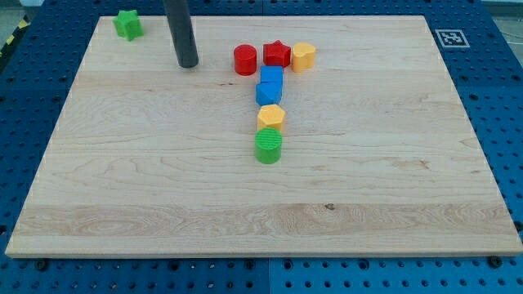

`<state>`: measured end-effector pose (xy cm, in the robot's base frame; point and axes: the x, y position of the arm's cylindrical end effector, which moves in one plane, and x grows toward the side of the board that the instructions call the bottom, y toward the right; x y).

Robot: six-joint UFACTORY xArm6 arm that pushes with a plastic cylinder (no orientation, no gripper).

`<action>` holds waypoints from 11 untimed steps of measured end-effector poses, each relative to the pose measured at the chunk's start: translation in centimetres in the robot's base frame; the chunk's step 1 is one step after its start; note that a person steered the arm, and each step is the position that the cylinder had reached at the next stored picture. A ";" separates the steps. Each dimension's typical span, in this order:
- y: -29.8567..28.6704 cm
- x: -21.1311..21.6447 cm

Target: Push the red circle towards top center

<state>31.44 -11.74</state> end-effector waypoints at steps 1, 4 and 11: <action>2.5 0.5; 6.9 3.4; 8.1 -1.9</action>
